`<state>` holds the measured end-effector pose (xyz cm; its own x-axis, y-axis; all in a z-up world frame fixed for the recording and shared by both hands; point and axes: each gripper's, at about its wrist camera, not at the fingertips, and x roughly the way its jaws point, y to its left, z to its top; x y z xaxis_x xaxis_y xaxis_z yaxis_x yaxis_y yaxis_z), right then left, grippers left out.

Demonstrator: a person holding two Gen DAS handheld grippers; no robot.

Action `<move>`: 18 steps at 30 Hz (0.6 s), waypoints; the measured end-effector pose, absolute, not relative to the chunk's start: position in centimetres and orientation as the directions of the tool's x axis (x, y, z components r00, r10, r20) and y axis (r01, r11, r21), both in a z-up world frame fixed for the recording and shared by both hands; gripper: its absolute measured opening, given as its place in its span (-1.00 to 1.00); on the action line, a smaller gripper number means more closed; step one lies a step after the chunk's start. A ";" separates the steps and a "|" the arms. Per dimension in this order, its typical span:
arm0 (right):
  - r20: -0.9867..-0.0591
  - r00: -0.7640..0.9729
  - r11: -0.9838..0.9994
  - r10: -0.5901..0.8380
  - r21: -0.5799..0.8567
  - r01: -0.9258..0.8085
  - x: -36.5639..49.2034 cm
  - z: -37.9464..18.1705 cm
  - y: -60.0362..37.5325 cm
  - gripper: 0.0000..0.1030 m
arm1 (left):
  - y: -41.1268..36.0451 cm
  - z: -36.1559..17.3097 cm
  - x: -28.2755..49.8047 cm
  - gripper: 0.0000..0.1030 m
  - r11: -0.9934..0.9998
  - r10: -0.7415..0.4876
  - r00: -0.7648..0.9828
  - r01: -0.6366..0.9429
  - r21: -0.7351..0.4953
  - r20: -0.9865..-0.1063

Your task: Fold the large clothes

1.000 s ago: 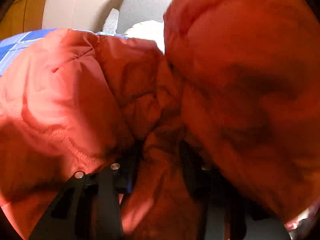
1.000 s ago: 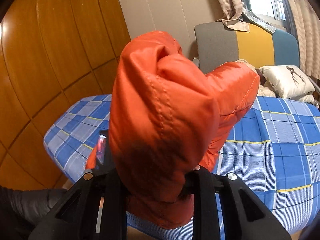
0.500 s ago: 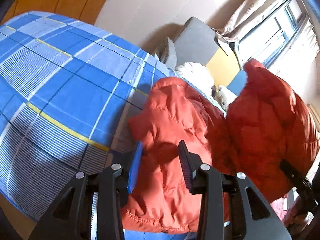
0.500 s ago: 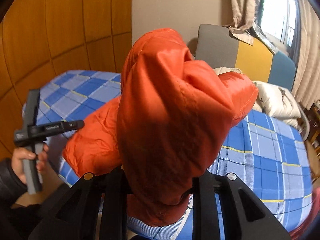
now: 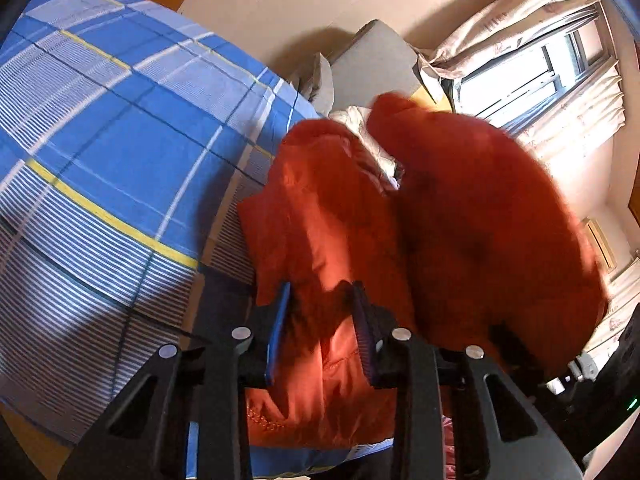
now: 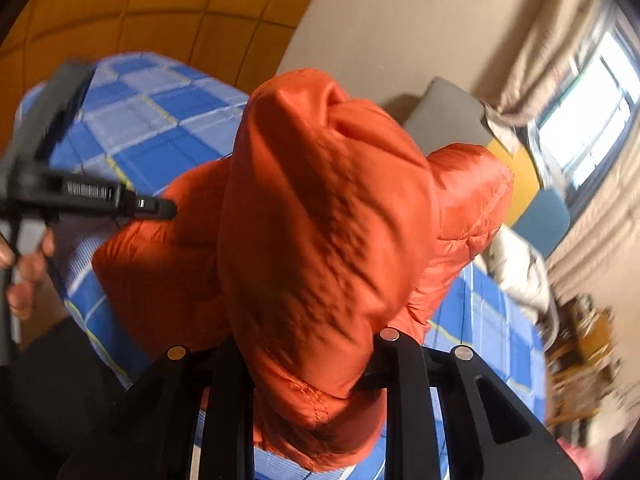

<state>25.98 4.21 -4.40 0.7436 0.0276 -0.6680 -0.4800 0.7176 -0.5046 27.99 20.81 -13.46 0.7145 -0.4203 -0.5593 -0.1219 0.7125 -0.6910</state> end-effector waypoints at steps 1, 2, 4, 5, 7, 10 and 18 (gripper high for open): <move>-0.666 0.746 0.707 0.023 -0.516 -0.483 25.8 -4.9 4.7 -0.57 | 21.2 -12.6 27.4 -0.45 0.717 -0.411 0.725 -0.118 -0.688 -0.552; -0.661 0.750 0.698 0.020 -0.528 -0.484 25.7 -5.2 5.0 -0.57 | 21.6 -11.9 27.1 -0.45 0.718 -0.405 0.737 -0.110 -0.687 -0.541; -0.648 0.762 0.682 0.013 -0.551 -0.481 25.3 -5.9 5.7 -0.57 | 22.4 -10.1 26.5 -0.45 0.726 -0.395 0.762 -0.083 -0.682 -0.513; -0.644 0.765 0.679 0.015 -0.555 -0.481 25.2 -6.1 5.9 -0.57 | 22.7 -8.8 26.2 -0.45 0.730 -0.402 0.774 -0.051 -0.681 -0.489; -0.631 0.776 0.661 0.014 -0.577 -0.480 24.8 -6.7 6.3 -0.55 | 22.9 -6.3 25.9 -0.44 0.744 -0.418 0.788 0.012 -0.668 -0.451; -0.599 0.801 0.613 0.016 -0.627 -0.481 24.0 -7.7 6.9 -0.54 | 22.3 -2.8 26.2 -0.23 0.764 -0.469 0.780 0.123 -0.634 -0.414; -0.534 0.844 0.500 0.039 -0.721 -0.479 22.0 -9.5 7.8 -0.54 | 16.8 0.8 32.1 -0.03 0.825 -0.545 0.628 0.281 -0.491 -0.556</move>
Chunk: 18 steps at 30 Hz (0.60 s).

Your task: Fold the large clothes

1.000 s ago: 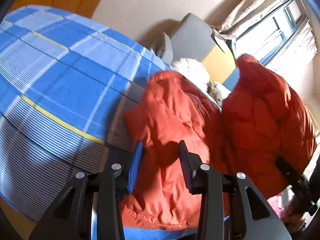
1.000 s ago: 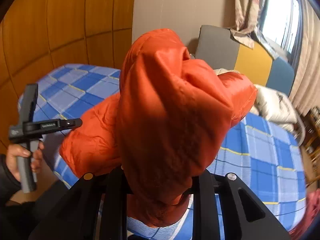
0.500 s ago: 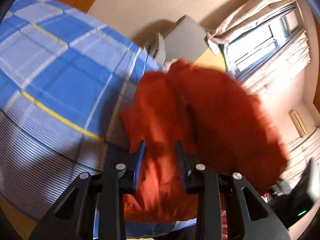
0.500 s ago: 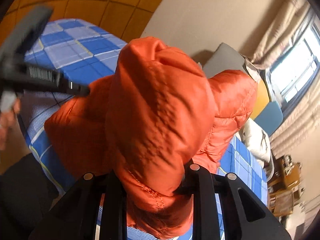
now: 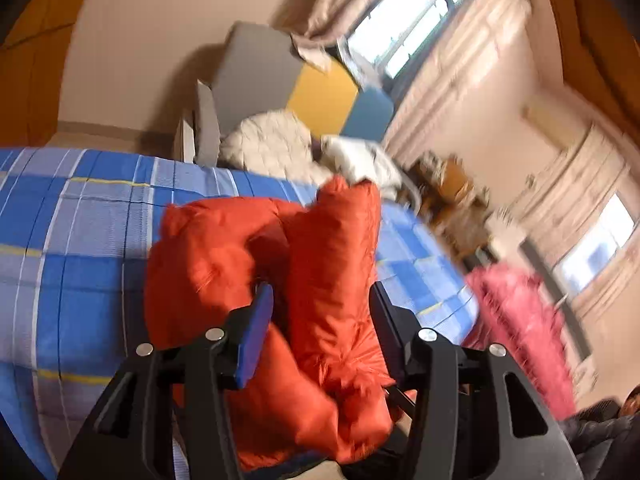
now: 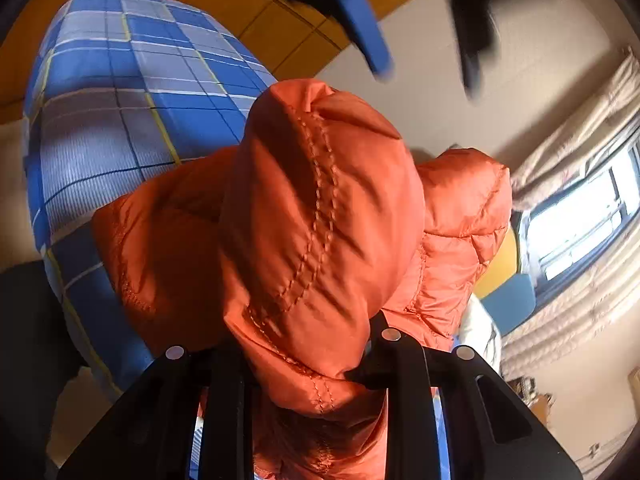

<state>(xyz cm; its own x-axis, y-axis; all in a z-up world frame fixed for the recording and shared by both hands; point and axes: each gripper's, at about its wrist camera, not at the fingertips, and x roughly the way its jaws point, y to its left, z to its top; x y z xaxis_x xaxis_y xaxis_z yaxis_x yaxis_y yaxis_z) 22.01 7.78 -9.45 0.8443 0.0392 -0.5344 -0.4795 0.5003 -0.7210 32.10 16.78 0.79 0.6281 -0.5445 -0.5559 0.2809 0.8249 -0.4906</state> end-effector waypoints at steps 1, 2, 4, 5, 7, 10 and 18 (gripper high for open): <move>-0.530 0.847 0.498 0.042 -0.724 -0.478 21.8 -9.4 7.7 -0.54 | 16.0 0.8 33.0 0.07 0.825 -0.552 0.597 0.291 -0.485 -0.582; -0.528 0.848 0.498 0.045 -0.724 -0.477 21.7 -9.3 7.6 -0.54 | 15.2 0.6 33.6 0.08 0.819 -0.565 0.565 0.299 -0.489 -0.601; -0.525 0.850 0.503 0.050 -0.722 -0.475 21.7 -9.0 7.3 -0.54 | 14.1 0.3 34.7 0.08 0.829 -0.554 0.535 0.293 -0.476 -0.637; -0.522 0.851 0.505 0.052 -0.722 -0.473 21.7 -9.0 7.3 -0.54 | 13.6 0.1 35.1 0.08 0.820 -0.570 0.510 0.303 -0.485 -0.644; -0.517 0.854 0.507 0.061 -0.721 -0.472 21.6 -8.7 7.0 -0.51 | 12.9 -0.4 35.8 0.07 0.820 -0.570 0.481 0.285 -0.497 -0.666; -0.512 0.855 0.518 0.078 -0.712 -0.473 21.2 -8.4 6.4 -0.43 | 12.1 -1.2 36.2 -0.54 0.826 -0.563 0.472 0.284 -0.487 -0.679; -0.536 0.791 0.557 0.295 -0.576 -0.598 17.8 -5.6 4.7 0.70 | 12.9 -1.5 35.5 -0.85 0.851 -0.521 0.513 0.251 -0.460 -0.682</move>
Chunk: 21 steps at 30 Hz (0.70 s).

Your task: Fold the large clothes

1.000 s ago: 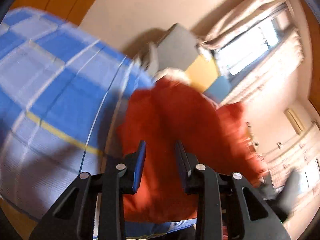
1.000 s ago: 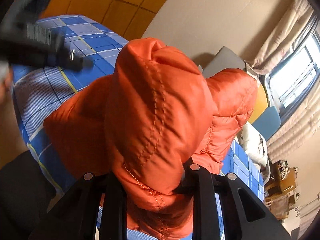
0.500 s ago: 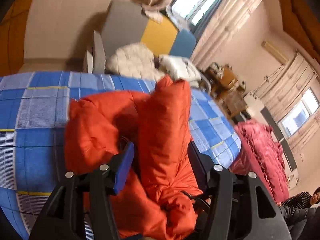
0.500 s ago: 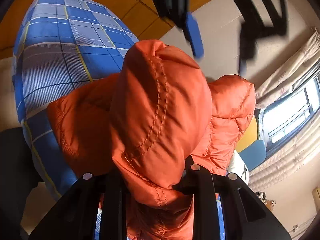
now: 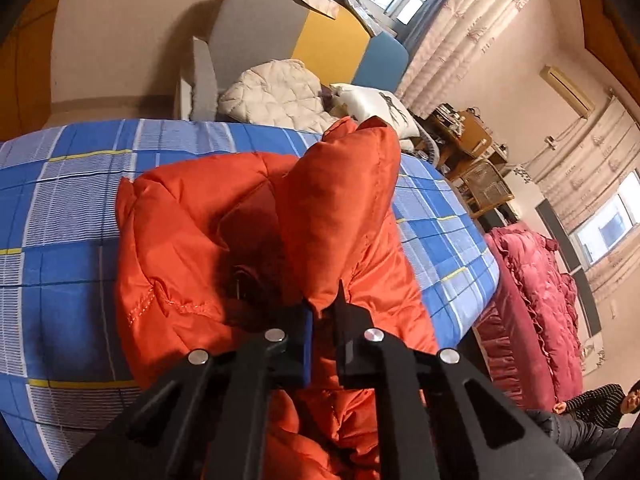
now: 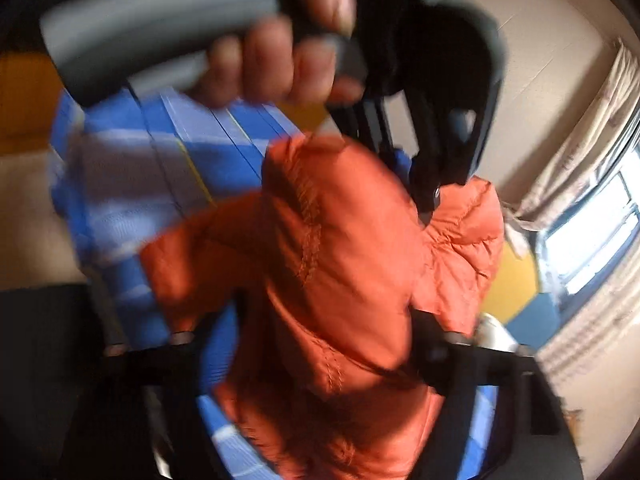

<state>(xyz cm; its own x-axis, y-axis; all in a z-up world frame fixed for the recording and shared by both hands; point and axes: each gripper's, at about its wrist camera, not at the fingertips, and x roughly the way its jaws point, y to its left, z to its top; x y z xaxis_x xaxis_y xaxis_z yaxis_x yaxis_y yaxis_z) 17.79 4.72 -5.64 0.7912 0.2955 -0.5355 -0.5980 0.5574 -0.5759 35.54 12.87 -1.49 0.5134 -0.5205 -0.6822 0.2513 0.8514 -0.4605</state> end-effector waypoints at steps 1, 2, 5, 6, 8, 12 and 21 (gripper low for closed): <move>-0.554 0.762 0.572 0.337 -0.523 -0.632 17.4 -4.8 4.2 0.70 | 13.1 -1.6 35.6 -0.85 0.852 -0.519 0.517 0.245 -0.463 -0.681; -0.568 0.738 0.586 0.364 -0.476 -0.656 17.2 -3.9 3.6 0.70 | 13.3 -1.7 35.5 -0.85 0.852 -0.518 0.520 0.241 -0.465 -0.680; -0.615 0.649 0.638 0.447 -0.289 -0.714 17.4 -1.6 1.1 0.70 | 14.0 -2.1 35.0 -0.85 0.856 -0.508 0.534 0.225 -0.465 -0.676; -0.629 0.613 0.656 0.479 -0.208 -0.726 17.7 -0.8 0.0 0.70 | 14.0 -2.2 34.9 -0.85 0.857 -0.505 0.537 0.222 -0.465 -0.675; -0.642 0.570 0.686 0.514 -0.092 -0.722 18.7 0.2 -2.0 0.70 | 14.2 -2.4 34.5 -0.85 0.863 -0.493 0.549 0.212 -0.458 -0.675; -0.647 0.540 0.766 0.538 0.108 -0.634 21.3 1.1 -6.2 0.70 | 14.5 -2.9 33.7 -0.85 0.877 -0.459 0.583 0.177 -0.446 -0.671; -0.720 0.562 0.896 0.407 0.194 -0.400 26.9 -1.3 -8.5 0.53 | 14.9 -4.5 31.5 -0.86 0.909 -0.330 0.667 0.035 -0.414 -0.668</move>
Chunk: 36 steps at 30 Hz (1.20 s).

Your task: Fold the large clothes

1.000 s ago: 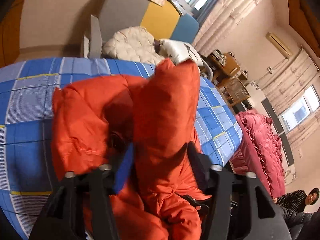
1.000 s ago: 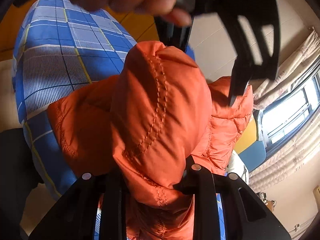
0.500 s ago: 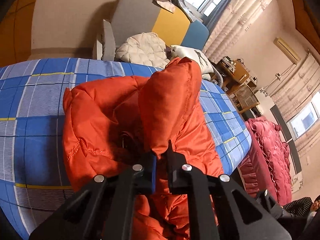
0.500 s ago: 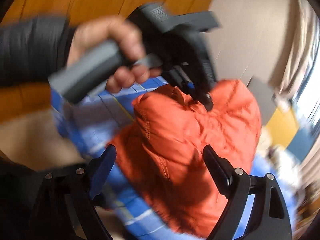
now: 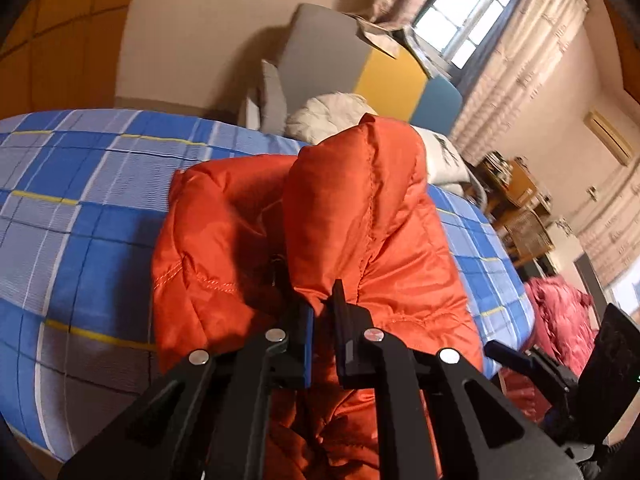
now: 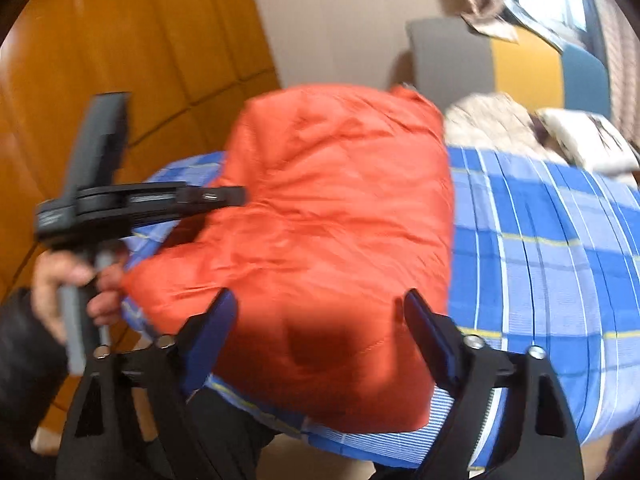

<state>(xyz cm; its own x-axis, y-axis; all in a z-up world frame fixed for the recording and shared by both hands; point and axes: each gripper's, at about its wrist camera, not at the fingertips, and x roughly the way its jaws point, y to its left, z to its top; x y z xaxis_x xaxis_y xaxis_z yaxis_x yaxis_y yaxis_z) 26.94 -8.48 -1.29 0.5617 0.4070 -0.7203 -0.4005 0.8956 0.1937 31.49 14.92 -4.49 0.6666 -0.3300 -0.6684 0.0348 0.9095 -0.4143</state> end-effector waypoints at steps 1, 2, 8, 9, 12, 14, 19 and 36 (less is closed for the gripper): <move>-0.725 0.568 0.903 0.389 0.178 -0.391 27.1 -1.6 -8.3 0.53 | 15.0 -4.6 31.4 -0.86 0.913 -0.319 0.671 0.027 -0.408 -0.670; -0.728 0.573 0.907 0.377 0.164 -0.388 27.3 -1.6 -8.0 0.53 | 15.0 -4.8 31.1 -0.86 0.918 -0.302 0.676 0.016 -0.396 -0.673; -0.745 0.577 0.913 0.334 0.105 -0.394 27.3 -2.7 -6.2 0.53 | 15.4 -6.9 30.6 -0.87 0.942 -0.210 0.679 -0.052 -0.331 -0.704; -0.748 0.578 0.913 0.327 0.092 -0.397 26.8 -2.7 -5.8 0.54 | 15.3 -7.1 30.6 -0.88 0.945 -0.196 0.678 -0.061 -0.320 -0.708; -0.759 0.569 0.911 0.318 0.078 -0.405 26.8 -3.1 -5.0 0.54 | 15.3 -8.2 30.3 -0.91 0.954 -0.155 0.676 -0.088 -0.288 -0.720; -0.765 0.560 0.909 0.317 0.077 -0.410 26.9 -3.0 -4.9 0.54 | 15.2 -8.6 30.3 -0.93 0.957 -0.142 0.671 -0.094 -0.273 -0.727; -0.779 0.539 0.906 0.319 0.083 -0.416 27.3 -2.6 -4.7 0.55 | 15.5 -9.1 30.6 -0.98 0.960 -0.113 0.666 -0.117 -0.253 -0.737; -0.744 0.592 0.908 0.310 0.048 -0.417 34.2 1.9 -1.9 0.52 | 15.0 -9.1 29.6 -0.99 0.968 -0.084 0.694 -0.113 -0.223 -0.715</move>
